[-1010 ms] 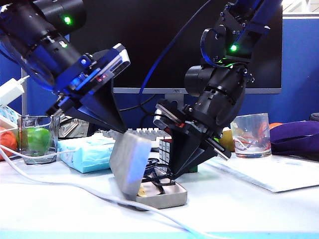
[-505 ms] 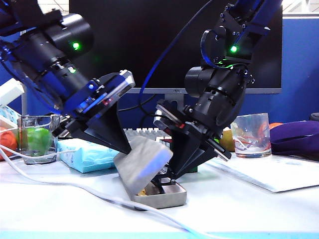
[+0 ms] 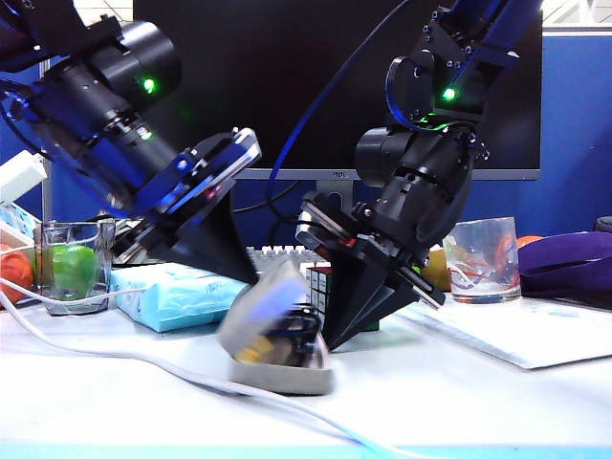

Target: Pick up the glasses, fold the temples of the glasses, place the glasses into the glasses case, and finally close the glasses case.

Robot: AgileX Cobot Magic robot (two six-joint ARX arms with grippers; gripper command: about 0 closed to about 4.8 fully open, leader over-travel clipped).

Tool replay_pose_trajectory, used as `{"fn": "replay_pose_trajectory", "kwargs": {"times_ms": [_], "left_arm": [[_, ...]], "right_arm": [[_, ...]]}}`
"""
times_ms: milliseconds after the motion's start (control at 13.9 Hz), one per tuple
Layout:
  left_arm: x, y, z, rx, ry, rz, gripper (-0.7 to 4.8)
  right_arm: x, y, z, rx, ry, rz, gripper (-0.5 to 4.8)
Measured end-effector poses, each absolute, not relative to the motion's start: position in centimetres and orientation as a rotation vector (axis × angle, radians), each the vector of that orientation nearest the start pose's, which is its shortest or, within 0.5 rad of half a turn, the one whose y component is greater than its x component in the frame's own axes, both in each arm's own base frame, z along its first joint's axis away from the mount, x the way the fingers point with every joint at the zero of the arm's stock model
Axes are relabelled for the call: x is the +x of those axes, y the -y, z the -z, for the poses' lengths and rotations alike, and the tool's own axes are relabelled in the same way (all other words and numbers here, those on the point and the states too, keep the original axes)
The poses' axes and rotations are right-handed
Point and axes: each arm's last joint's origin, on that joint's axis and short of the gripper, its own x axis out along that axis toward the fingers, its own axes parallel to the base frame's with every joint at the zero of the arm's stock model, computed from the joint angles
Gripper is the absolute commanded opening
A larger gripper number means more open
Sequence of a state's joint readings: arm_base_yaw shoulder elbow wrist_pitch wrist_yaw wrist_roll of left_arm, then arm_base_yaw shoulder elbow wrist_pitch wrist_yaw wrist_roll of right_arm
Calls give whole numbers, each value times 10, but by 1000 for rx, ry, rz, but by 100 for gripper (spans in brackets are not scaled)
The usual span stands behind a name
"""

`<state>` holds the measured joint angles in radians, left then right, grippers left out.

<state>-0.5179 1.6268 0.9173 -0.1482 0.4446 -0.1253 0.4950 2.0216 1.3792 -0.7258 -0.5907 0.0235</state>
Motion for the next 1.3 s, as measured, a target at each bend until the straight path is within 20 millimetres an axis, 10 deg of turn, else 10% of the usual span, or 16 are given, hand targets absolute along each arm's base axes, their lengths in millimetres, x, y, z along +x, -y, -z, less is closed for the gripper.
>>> {"fn": "replay_pose_trajectory", "kwargs": {"times_ms": [1299], "left_arm": [[273,169,-181,-122,-977,777,-4]], "right_arm": [[331,-197,-153,88,-1442,-888,-6]]}}
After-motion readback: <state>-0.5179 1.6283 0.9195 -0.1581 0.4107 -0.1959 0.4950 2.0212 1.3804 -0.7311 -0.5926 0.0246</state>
